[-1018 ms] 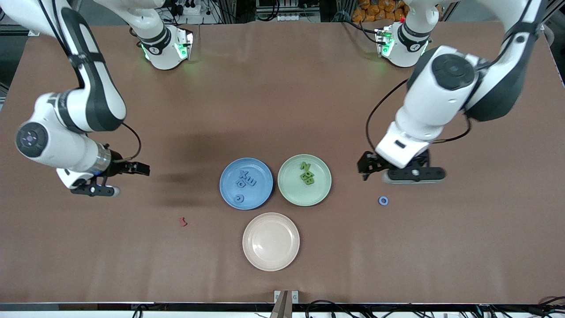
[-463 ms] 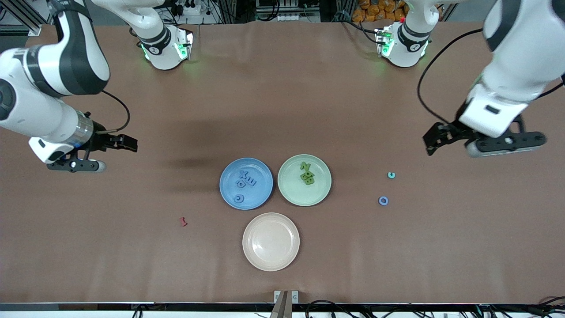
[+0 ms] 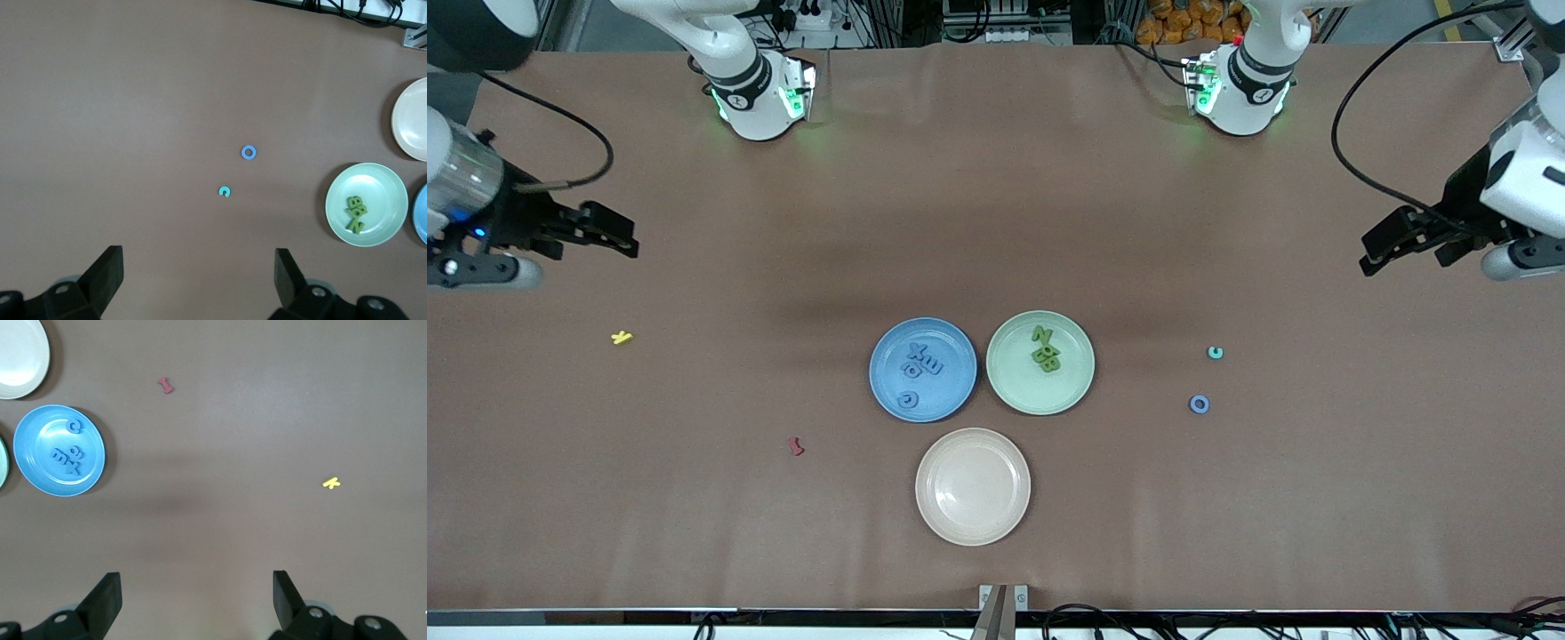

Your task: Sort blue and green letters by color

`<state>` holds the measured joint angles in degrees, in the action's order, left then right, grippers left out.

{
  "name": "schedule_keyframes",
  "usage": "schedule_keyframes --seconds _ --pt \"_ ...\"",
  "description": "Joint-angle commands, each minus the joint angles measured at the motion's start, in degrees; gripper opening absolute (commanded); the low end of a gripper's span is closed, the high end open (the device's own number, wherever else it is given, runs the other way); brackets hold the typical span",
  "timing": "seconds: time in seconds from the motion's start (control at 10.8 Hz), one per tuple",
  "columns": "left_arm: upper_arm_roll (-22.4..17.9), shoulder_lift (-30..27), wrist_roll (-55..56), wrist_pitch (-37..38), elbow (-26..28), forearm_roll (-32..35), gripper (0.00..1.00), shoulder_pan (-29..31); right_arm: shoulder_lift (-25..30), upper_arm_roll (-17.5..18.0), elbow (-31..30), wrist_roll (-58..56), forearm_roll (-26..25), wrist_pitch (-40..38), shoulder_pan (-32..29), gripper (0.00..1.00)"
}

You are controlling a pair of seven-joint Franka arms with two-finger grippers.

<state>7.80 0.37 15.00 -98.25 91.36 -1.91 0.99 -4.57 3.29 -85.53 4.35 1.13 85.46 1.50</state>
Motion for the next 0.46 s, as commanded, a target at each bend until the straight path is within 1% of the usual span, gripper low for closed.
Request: schedule_keyframes --seconds 0.0,0.19,0.37 --pt "-3.6 -1.3 -1.3 6.7 -2.8 -2.6 1.0 -0.8 0.5 -1.1 4.3 -2.5 0.3 -4.6 0.1 1.0" --pt "-4.4 -1.2 -1.4 6.8 -2.9 -2.3 1.0 -1.1 0.5 -1.2 6.2 -2.5 0.2 -7.0 0.3 1.0" --pt "-4.4 -1.0 -1.3 6.8 -3.0 -2.4 1.0 -0.8 0.5 -1.6 6.2 -2.6 0.2 -7.2 0.4 1.0"
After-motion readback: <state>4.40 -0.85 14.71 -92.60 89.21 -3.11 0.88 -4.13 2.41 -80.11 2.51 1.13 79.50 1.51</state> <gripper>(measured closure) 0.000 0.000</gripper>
